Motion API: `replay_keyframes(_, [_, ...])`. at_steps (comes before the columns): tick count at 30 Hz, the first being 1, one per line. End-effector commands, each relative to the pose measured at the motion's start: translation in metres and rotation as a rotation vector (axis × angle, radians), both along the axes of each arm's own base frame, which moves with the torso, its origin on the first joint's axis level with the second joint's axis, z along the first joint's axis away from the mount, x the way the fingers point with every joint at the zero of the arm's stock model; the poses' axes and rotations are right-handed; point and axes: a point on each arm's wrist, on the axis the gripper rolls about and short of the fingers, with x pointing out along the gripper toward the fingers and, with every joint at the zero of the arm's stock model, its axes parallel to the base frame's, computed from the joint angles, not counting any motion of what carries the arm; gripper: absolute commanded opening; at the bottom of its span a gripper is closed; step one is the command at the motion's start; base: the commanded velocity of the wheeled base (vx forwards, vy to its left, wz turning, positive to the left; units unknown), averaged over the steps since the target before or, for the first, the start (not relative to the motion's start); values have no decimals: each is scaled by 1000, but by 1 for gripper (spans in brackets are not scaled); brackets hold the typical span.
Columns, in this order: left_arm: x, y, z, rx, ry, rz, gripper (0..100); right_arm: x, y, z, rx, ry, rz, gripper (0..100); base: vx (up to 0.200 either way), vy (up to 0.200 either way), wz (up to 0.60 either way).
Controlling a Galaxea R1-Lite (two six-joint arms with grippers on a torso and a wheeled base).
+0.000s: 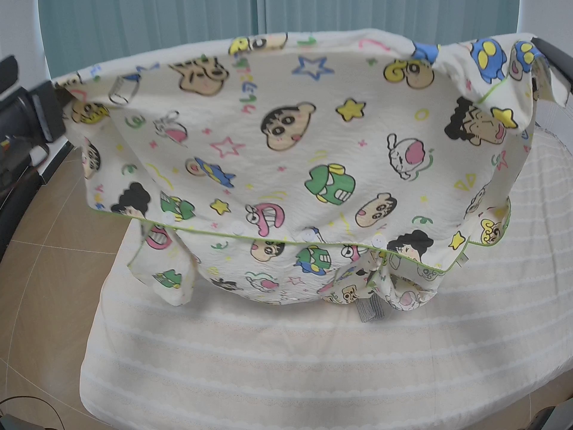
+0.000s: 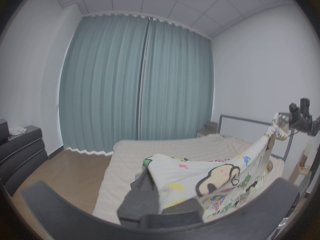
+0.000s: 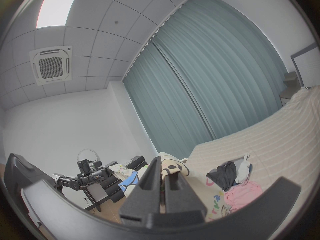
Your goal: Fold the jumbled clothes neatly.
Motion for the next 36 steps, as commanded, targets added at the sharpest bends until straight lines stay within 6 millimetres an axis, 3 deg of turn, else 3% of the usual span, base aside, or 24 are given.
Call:
replay_keyframes(1, [-39, 14, 33, -52, -141, 6, 0, -12, -5, 13, 16, -50, 6, 0, 0, 0, 0])
replay_keyframes(7, [-59, 21, 20, -40, -110, 0, 0, -30, -10, 11, 23, -74, 51, 0, 0, 0, 0])
replay_keyframes(11, [-62, 22, 15, -31, -85, -2, 0, -31, -9, 8, 20, -67, 62, 0, 0, 0, 0])
replay_keyframes(20, [-62, 22, -8, -5, -16, -8, 0, -29, -8, -8, -3, -21, 70, 0, -200, 0, 0])
replay_keyframes(29, [-64, 22, -15, 4, 0, -13, 0, -29, -7, -12, -7, -7, 81, 0, -200, 0, 0])
replay_keyframes(36, [-79, 26, -19, -2, -26, -36, 0, -37, -11, -9, 3, -32, 88, 0, 0, 0, 0])
